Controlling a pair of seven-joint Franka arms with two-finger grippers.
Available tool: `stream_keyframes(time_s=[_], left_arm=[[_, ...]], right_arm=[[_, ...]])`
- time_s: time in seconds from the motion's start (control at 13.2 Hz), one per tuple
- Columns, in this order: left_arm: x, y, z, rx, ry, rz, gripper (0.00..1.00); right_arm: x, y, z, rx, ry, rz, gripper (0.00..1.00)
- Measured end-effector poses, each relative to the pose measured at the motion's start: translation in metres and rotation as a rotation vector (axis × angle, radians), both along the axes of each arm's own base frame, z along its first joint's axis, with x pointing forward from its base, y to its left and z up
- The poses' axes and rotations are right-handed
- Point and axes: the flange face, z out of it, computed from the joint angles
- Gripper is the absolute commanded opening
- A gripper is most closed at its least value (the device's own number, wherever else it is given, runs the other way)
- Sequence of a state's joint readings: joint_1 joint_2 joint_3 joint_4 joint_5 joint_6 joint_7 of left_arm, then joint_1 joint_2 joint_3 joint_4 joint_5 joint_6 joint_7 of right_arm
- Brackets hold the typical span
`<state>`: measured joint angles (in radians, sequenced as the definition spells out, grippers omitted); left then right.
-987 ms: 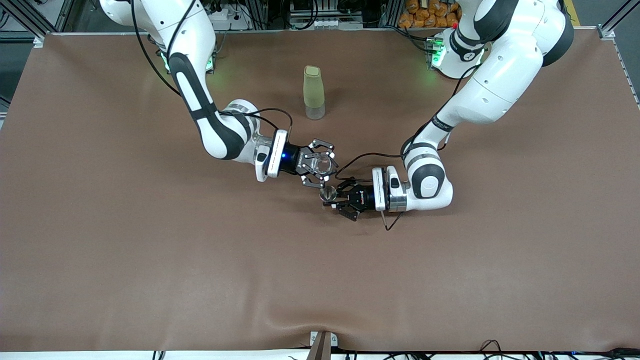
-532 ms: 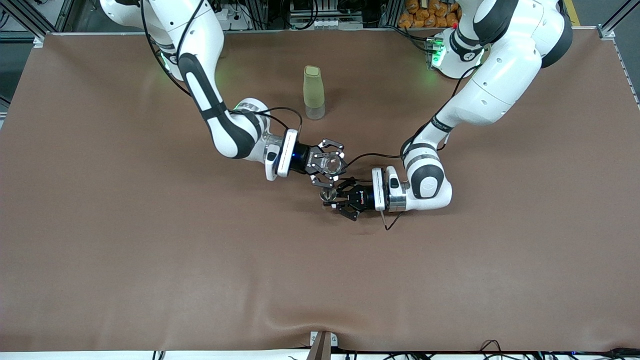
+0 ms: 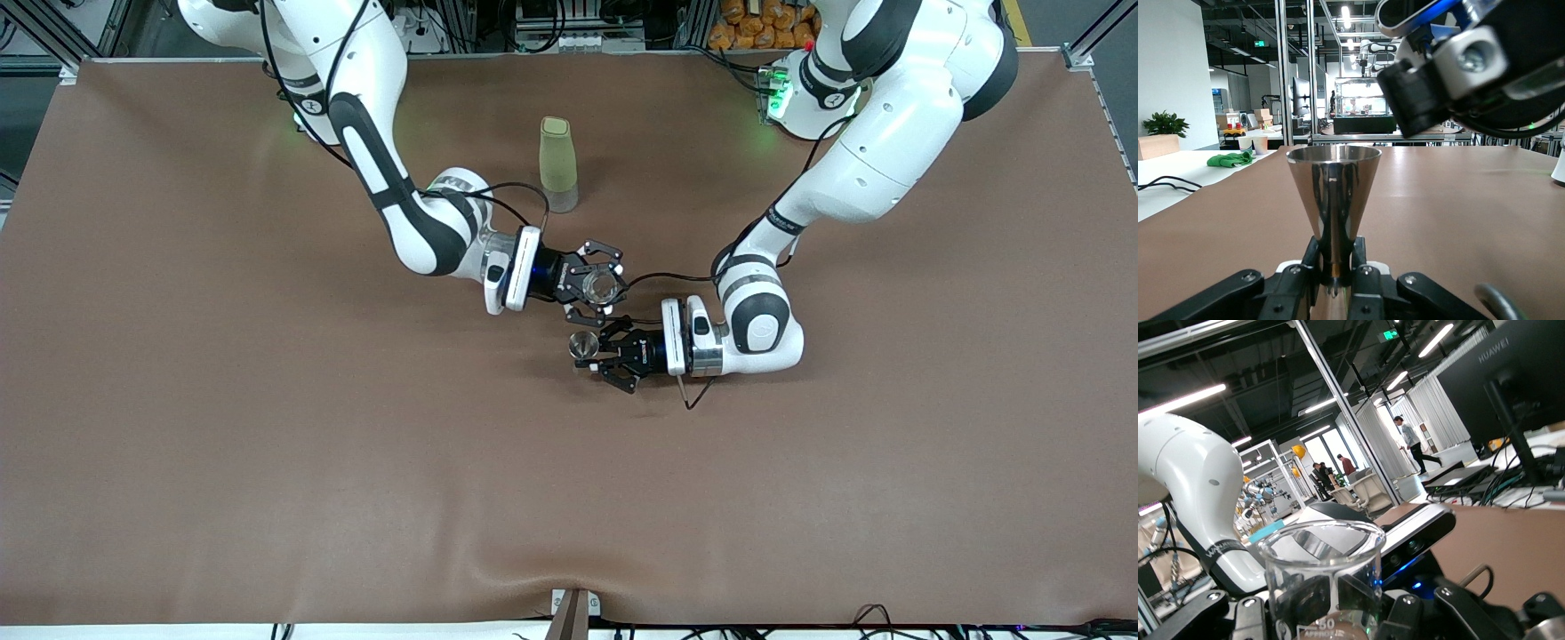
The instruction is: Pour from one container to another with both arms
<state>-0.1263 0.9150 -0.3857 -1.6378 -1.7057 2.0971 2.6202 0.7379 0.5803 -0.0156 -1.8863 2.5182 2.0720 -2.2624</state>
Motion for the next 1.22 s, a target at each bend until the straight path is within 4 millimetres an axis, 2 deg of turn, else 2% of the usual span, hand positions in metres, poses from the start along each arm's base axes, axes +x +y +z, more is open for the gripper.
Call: stream_keyframes(time_s=[0.68,1.22], left_arm=[[0.003,0.009,-0.004,0.008,-0.028,0.01,0.0],[-0.001,0.015,-0.009,0.009,-0.031,0.01,0.0]], right_arm=[[-0.001,0.003,0.001,0.094,0.274,-0.008,0.0],[-0.006,0.008,0.001,0.116,0.381,-0.029,0.0]])
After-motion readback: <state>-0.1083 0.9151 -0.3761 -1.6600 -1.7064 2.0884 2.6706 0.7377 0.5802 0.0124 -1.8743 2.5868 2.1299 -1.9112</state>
